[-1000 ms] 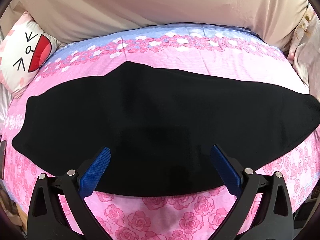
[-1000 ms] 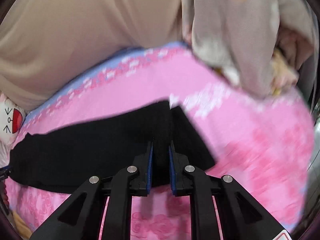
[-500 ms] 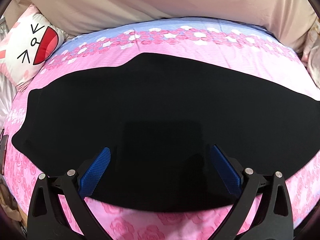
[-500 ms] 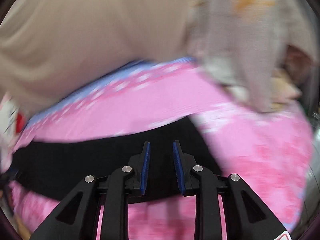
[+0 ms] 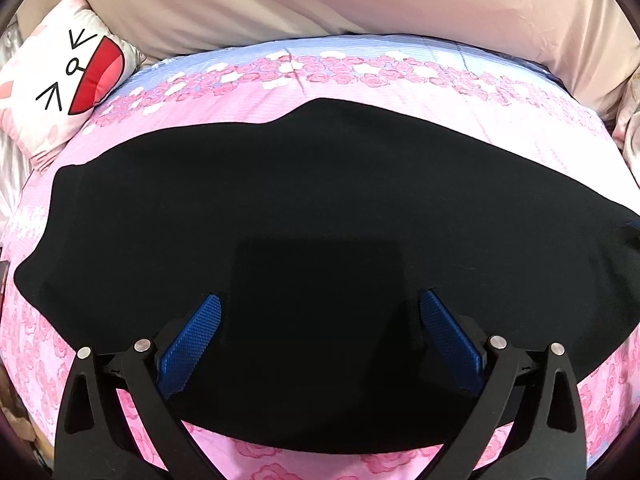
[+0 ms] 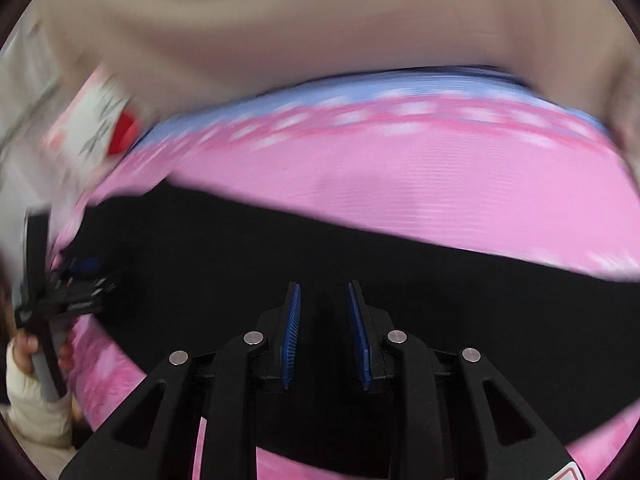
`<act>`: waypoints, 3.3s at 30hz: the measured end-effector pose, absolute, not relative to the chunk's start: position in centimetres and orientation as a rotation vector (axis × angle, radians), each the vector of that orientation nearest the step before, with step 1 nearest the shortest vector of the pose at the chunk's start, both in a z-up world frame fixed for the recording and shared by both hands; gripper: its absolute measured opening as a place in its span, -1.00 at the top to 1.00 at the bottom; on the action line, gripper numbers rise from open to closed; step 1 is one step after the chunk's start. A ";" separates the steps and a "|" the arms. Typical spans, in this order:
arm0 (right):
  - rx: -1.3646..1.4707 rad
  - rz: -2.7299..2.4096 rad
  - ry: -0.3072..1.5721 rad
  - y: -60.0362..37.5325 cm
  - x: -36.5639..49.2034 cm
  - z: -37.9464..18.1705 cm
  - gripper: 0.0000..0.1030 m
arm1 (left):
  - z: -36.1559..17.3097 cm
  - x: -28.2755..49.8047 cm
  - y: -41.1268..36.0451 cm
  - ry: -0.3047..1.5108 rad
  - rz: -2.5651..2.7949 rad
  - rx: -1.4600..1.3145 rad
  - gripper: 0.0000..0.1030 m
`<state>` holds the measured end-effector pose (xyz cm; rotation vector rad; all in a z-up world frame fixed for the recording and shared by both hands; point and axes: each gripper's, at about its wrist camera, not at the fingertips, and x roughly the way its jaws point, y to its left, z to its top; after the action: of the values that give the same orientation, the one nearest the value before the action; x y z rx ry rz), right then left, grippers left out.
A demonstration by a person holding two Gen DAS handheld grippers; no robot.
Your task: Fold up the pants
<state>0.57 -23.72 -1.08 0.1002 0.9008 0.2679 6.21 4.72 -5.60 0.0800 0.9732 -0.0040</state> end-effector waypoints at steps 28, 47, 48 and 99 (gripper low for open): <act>-0.130 0.398 0.937 -2.3 14.0 -3.9 0.53 | -4.9 5.2 13.1 0.950 0.129 -0.007 -0.90; -0.055 0.506 0.874 -1.6 12.5 -1.0 0.30 | -3.9 3.1 14.5 0.915 0.142 0.038 -0.91; -0.050 0.498 0.884 -3.2 11.2 -1.3 0.30 | -3.9 3.1 14.3 0.916 0.138 0.040 -0.91; 0.345 -0.387 0.746 -53.6 -14.0 -1.8 0.02 | -5.4 3.0 -9.7 0.964 -0.146 0.308 -0.91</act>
<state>-14.02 -53.59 -1.78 0.3449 0.7457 -0.3869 3.05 -9.65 -5.37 0.3085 0.9639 -0.1460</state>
